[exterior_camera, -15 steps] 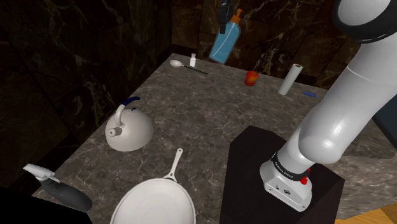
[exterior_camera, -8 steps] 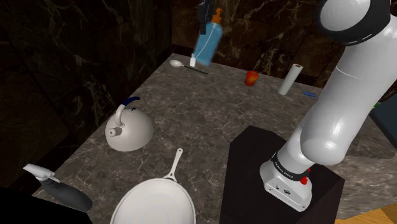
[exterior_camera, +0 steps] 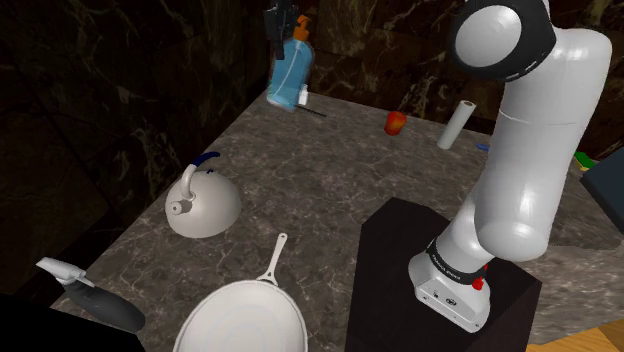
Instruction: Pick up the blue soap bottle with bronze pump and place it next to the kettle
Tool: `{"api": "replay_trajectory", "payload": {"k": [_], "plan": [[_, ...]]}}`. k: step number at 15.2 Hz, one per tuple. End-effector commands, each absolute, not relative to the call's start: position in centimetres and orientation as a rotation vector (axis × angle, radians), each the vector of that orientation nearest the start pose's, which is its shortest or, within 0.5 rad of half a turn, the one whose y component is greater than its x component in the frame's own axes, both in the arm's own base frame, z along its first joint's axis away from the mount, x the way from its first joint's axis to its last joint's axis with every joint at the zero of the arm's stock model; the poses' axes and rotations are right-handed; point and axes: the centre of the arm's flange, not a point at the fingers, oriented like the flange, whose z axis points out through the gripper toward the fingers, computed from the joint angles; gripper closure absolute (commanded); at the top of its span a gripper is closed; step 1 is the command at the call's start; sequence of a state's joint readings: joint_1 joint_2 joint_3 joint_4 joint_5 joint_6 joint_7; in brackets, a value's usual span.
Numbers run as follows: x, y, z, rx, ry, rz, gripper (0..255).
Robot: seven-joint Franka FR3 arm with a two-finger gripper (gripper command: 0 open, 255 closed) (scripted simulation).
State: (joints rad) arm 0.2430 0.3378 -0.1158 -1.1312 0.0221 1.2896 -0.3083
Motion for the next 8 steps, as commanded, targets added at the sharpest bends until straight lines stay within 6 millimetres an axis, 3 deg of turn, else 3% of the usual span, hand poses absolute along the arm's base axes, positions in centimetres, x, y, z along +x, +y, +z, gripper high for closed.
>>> {"api": "replay_trajectory", "payload": {"k": [1, 4, 8], "plan": [[62.9, 12.1, 60.3, -3.054, -0.686, 0.279, 255], [64.6, 16.0, 59.9, -3.054, -0.686, 0.279, 255], [64.6, 16.0, 57.8, -3.054, -0.686, 0.279, 255]]}}
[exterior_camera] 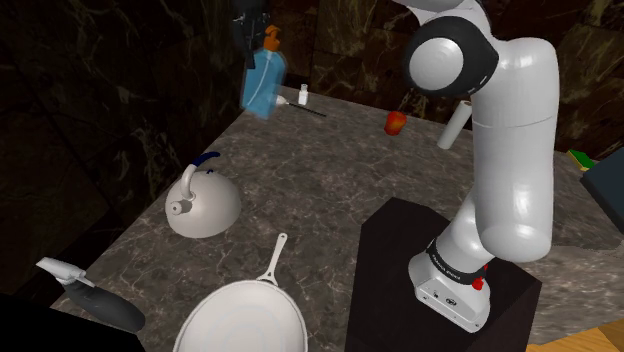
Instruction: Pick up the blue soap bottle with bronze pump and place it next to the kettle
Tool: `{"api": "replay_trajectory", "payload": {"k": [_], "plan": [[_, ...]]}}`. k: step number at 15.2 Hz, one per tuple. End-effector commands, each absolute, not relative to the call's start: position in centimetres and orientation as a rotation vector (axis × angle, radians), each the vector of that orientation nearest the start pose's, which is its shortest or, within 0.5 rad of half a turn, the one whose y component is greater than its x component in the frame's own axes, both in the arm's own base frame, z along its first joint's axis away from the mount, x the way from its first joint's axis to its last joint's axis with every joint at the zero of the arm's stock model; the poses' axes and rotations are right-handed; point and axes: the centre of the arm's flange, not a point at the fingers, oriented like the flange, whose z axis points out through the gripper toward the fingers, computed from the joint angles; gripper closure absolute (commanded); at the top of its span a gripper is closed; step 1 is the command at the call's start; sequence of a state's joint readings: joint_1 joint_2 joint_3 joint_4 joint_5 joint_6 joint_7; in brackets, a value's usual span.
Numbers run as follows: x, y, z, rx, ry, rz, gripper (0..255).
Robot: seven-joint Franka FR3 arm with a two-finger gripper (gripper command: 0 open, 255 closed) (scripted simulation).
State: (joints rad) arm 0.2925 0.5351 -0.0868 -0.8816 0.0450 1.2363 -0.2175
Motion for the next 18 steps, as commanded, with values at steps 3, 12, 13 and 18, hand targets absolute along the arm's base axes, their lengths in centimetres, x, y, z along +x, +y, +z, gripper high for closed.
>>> {"api": "replay_trajectory", "payload": {"k": [3, 12, 13, 18], "plan": [[64.6, 16.0, 56.2, -3.054, -0.686, 0.279, 255], [64.6, 16.0, 51.4, -3.054, -0.686, 0.279, 255], [64.6, 16.0, 50.9, -3.054, -0.686, 0.279, 255], [64.6, 16.0, 48.3, -3.054, -0.686, 0.279, 255]]}}
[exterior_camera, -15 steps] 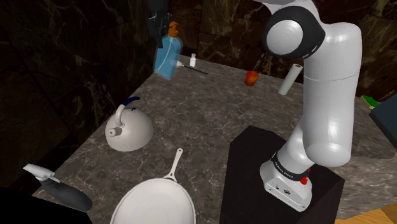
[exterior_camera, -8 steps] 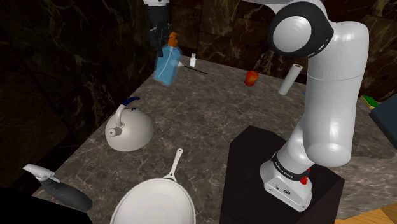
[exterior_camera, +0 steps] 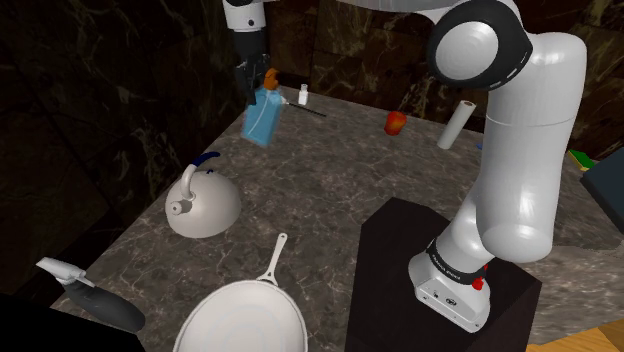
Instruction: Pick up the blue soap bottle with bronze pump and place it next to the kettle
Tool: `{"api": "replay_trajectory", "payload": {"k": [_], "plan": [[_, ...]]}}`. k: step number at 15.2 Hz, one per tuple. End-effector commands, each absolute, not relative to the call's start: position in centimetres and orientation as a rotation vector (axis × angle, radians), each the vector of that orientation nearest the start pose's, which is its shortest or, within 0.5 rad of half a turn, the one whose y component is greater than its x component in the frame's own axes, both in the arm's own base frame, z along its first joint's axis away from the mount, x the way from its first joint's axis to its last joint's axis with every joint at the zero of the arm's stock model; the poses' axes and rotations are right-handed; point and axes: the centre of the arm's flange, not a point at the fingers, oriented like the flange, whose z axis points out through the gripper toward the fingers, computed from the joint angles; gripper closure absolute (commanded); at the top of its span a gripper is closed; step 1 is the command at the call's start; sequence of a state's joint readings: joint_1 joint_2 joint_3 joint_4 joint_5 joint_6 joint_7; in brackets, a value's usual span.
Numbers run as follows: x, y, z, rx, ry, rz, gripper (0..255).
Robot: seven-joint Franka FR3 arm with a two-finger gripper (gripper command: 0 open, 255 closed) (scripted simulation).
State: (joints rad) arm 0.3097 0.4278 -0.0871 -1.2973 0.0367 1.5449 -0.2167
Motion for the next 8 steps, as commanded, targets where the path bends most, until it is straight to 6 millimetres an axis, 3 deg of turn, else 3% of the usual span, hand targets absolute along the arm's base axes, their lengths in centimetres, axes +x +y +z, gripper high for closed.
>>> {"api": "replay_trajectory", "payload": {"k": [1, 8], "plan": [[64.6, 16.0, 47.7, -3.054, -0.686, 0.279, 255], [64.6, 16.0, 44.0, -3.054, -0.686, 0.279, 255]]}}
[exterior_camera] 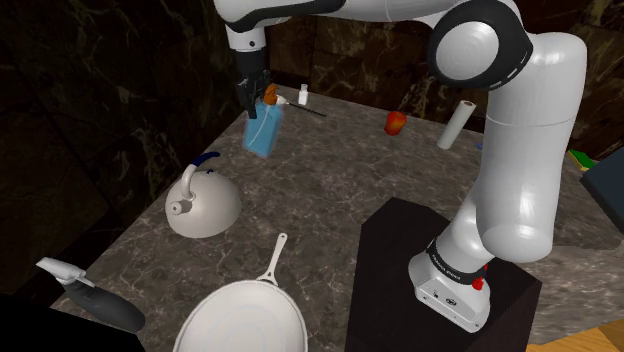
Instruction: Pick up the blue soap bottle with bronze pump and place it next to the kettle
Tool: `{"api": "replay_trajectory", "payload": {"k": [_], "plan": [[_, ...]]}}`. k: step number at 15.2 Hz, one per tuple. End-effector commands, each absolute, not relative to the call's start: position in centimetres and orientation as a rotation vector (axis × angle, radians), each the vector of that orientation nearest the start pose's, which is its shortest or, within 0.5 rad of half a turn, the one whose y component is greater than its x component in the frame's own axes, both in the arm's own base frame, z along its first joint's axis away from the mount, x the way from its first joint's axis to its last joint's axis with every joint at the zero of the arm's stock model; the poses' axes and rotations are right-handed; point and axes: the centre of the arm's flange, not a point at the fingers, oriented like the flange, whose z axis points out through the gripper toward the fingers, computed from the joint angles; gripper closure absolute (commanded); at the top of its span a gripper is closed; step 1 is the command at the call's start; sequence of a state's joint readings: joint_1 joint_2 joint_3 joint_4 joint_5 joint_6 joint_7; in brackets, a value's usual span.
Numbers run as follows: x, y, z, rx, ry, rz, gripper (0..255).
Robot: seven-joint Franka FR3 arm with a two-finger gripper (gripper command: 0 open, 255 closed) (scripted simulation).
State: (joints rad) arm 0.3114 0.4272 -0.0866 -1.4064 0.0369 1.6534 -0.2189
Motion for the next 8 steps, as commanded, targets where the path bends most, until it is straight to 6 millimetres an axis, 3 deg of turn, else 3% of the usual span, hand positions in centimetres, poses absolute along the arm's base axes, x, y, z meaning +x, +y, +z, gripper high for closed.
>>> {"api": "replay_trajectory", "payload": {"k": [1, 8], "plan": [[64.6, 16.0, 43.5, -3.054, -0.686, 0.279, 255], [64.6, 16.0, 39.8, -3.054, -0.686, 0.279, 255]]}}
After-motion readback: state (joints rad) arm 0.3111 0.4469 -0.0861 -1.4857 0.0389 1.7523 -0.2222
